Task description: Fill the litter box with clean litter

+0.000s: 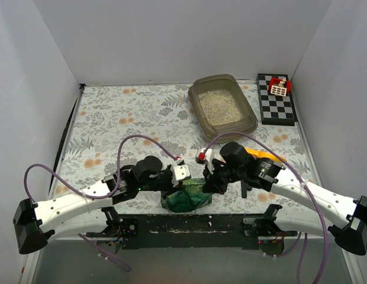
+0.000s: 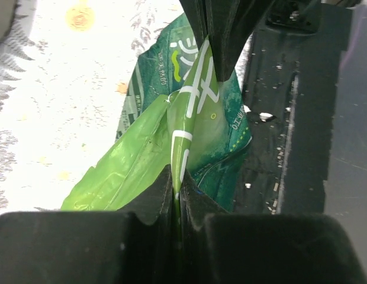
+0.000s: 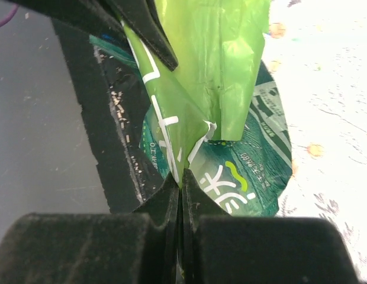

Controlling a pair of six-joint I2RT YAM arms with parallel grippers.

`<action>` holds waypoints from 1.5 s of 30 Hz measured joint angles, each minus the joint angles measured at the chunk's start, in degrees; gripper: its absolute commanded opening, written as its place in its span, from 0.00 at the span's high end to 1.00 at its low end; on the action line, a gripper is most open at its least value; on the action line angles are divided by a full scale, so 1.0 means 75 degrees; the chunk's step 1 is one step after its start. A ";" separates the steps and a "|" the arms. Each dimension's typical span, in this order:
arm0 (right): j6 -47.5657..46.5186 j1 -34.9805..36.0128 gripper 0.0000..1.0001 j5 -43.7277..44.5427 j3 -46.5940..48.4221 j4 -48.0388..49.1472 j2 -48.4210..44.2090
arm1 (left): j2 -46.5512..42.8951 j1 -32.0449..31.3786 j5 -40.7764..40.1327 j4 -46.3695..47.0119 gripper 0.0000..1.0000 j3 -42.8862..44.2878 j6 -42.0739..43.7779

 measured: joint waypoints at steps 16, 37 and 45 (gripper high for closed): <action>-0.0749 -0.1314 0.99 0.0708 0.2194 -0.0691 0.1728 | 0.1469 0.1029 -0.1413 -0.0618 1.00 0.1932 0.1122; 0.1224 -0.1929 0.08 0.3258 0.2127 -0.1090 -0.0344 | 0.0539 0.1303 -0.1000 0.0766 1.00 0.0181 0.0428; 0.2836 -0.3284 0.23 0.4316 0.1236 -0.2081 -0.1067 | 0.0711 0.1314 -0.1061 0.0871 1.00 0.0245 0.0277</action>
